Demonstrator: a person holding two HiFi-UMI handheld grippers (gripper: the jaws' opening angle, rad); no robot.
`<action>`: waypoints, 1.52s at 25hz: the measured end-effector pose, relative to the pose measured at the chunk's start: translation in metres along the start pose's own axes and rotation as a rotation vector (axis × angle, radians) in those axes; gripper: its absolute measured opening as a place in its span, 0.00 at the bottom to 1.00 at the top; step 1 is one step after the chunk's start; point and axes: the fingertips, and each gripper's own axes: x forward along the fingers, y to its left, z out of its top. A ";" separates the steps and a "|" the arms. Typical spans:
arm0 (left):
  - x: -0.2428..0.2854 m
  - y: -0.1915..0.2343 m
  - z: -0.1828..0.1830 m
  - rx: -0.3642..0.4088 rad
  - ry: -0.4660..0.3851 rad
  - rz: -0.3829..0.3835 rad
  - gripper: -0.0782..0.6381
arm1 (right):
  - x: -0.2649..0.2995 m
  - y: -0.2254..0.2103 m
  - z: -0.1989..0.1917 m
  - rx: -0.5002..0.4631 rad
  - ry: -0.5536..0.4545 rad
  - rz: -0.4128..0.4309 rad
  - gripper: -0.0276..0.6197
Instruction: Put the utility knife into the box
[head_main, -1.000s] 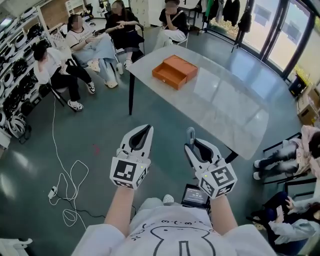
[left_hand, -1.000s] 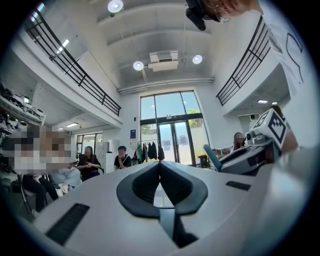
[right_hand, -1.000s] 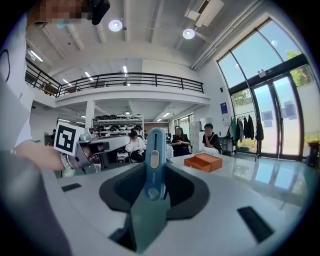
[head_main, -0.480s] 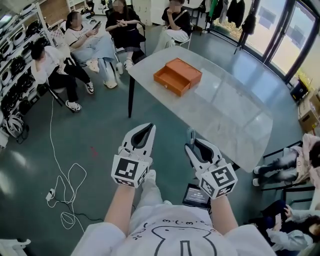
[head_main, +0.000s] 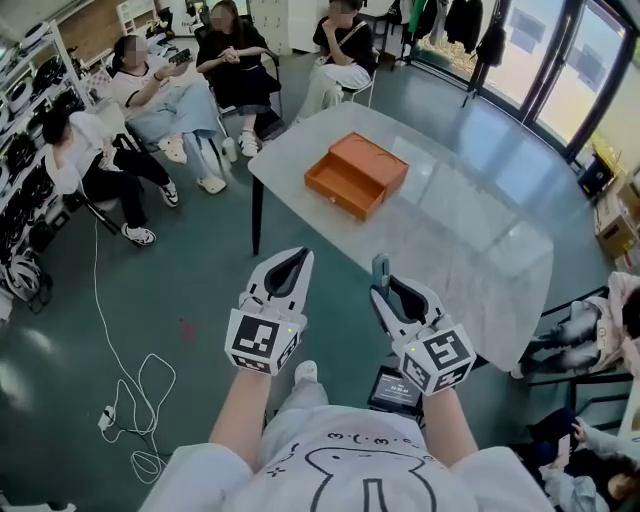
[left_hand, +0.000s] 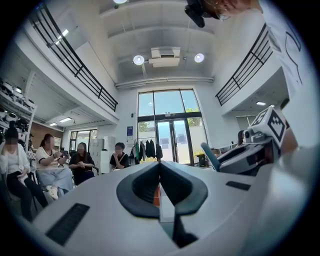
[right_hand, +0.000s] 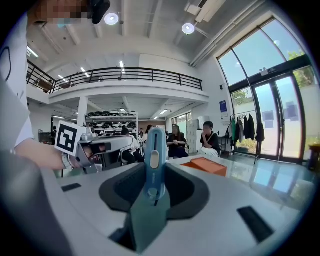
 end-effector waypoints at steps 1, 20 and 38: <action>0.007 0.007 0.000 0.000 0.000 -0.007 0.13 | 0.008 -0.003 0.002 0.001 0.000 -0.005 0.24; 0.086 0.087 -0.019 -0.042 -0.009 -0.107 0.13 | 0.108 -0.049 0.026 0.011 0.006 -0.108 0.24; 0.166 0.124 -0.039 -0.046 0.029 -0.066 0.13 | 0.172 -0.135 0.029 0.021 0.034 -0.089 0.24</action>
